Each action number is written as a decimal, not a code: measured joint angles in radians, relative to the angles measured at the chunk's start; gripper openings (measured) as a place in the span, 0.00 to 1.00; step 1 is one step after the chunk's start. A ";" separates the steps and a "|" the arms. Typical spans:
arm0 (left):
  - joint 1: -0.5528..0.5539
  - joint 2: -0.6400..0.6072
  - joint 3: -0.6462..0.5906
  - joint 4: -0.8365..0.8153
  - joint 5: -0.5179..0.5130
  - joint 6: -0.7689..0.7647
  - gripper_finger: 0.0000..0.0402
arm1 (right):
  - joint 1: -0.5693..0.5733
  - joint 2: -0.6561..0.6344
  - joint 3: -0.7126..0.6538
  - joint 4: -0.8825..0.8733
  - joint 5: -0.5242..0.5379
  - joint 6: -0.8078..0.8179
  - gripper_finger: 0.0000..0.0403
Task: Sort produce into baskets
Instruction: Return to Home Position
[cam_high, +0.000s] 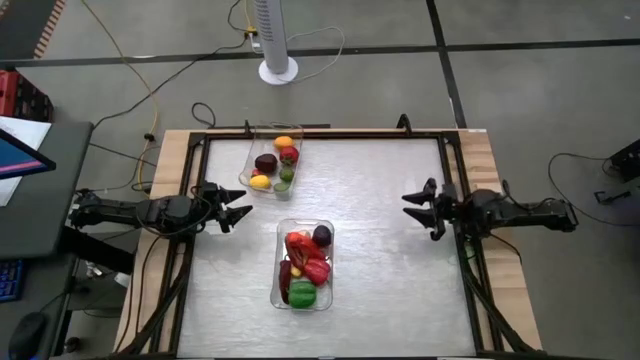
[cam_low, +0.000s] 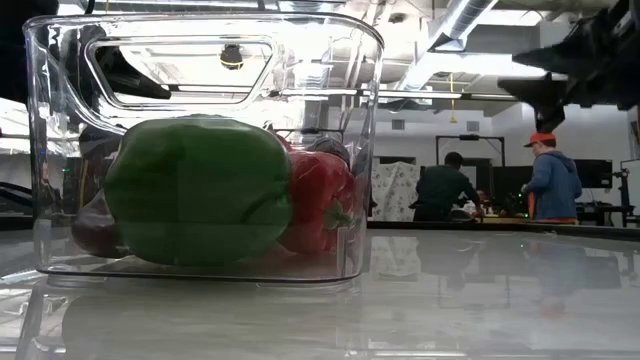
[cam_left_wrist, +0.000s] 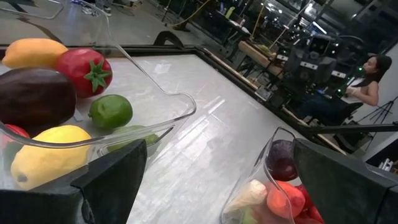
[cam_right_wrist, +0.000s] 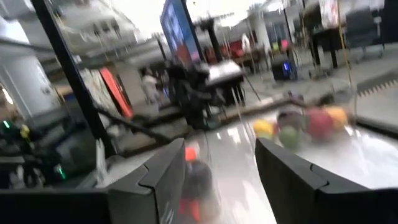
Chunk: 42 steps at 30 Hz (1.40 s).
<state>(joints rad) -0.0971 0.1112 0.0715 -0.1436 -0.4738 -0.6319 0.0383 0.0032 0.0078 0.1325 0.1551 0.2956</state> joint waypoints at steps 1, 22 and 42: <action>0.000 0.000 0.000 0.000 0.000 0.000 0.96 | 0.000 0.000 0.000 -0.024 0.000 0.000 0.55; 0.000 0.000 0.000 0.000 -0.001 0.000 0.96 | -0.001 0.002 -0.002 -0.090 0.000 0.002 0.55; 0.000 0.000 0.000 0.000 -0.001 0.000 0.96 | -0.001 0.002 -0.002 -0.093 0.000 0.000 0.55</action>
<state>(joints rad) -0.0971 0.1112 0.0715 -0.1436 -0.4744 -0.6319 0.0376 0.0055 0.0055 0.0396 0.1555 0.2957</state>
